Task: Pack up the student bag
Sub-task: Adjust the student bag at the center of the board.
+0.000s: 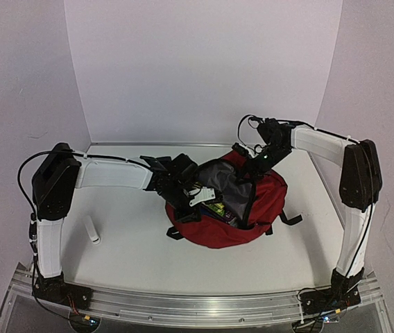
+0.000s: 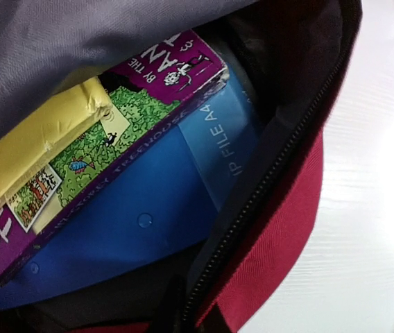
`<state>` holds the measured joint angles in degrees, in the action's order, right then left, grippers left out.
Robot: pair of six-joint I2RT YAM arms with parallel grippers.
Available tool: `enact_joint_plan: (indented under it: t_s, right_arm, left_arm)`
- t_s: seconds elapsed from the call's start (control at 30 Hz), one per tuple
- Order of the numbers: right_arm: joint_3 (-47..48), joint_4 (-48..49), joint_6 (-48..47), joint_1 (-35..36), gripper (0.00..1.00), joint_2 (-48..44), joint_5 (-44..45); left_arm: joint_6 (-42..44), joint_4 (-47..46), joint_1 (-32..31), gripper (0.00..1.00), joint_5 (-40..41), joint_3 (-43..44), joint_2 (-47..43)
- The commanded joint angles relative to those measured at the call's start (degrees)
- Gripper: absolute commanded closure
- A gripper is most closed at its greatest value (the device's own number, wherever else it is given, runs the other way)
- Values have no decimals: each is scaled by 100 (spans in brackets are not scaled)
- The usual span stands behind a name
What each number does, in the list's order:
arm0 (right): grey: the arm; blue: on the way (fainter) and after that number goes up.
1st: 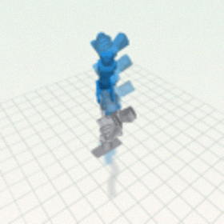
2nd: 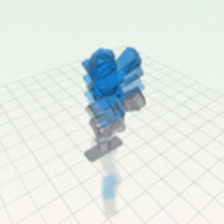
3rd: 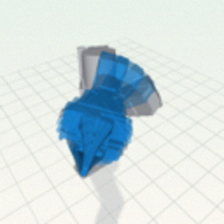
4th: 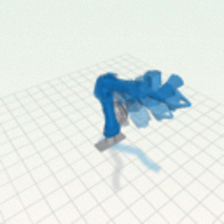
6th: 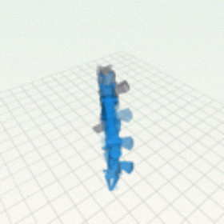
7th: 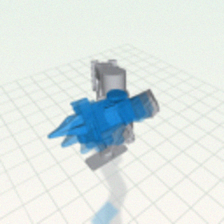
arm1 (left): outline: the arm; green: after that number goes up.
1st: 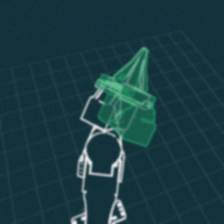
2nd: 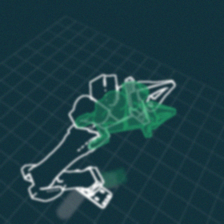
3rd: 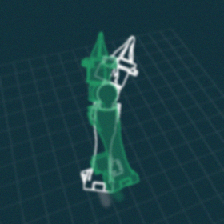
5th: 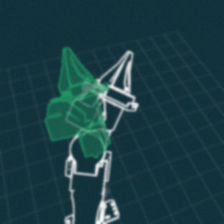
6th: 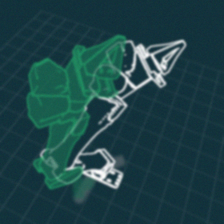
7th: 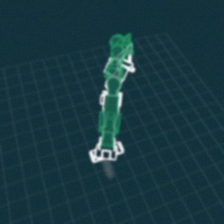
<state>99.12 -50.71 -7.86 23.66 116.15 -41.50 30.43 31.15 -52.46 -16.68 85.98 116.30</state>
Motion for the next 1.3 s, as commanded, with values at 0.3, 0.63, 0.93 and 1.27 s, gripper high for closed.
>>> enact_joint_plan:
  t_s: [0.3, 0.63, 0.93, 1.27]
  right_arm:
    - [65, -1, 28, 1127, 94, 87, -1034]
    - [411, -9, 56, 1148, 39, 495, -1678]
    - [796, 21, 160, 898, 25, 586, -2093]
    - [-168, 732, 245, 1067, 64, 951, -137]
  left_arm:
    - [-127, 568, -799, 100, 1307, 452, -597]
    - [-165, 507, -1255, 96, 2500, 307, -744]
    - [-419, 890, -1430, 91, 3106, 468, -647]
    - [-535, 1159, -1667, 89, 3856, 703, -448]
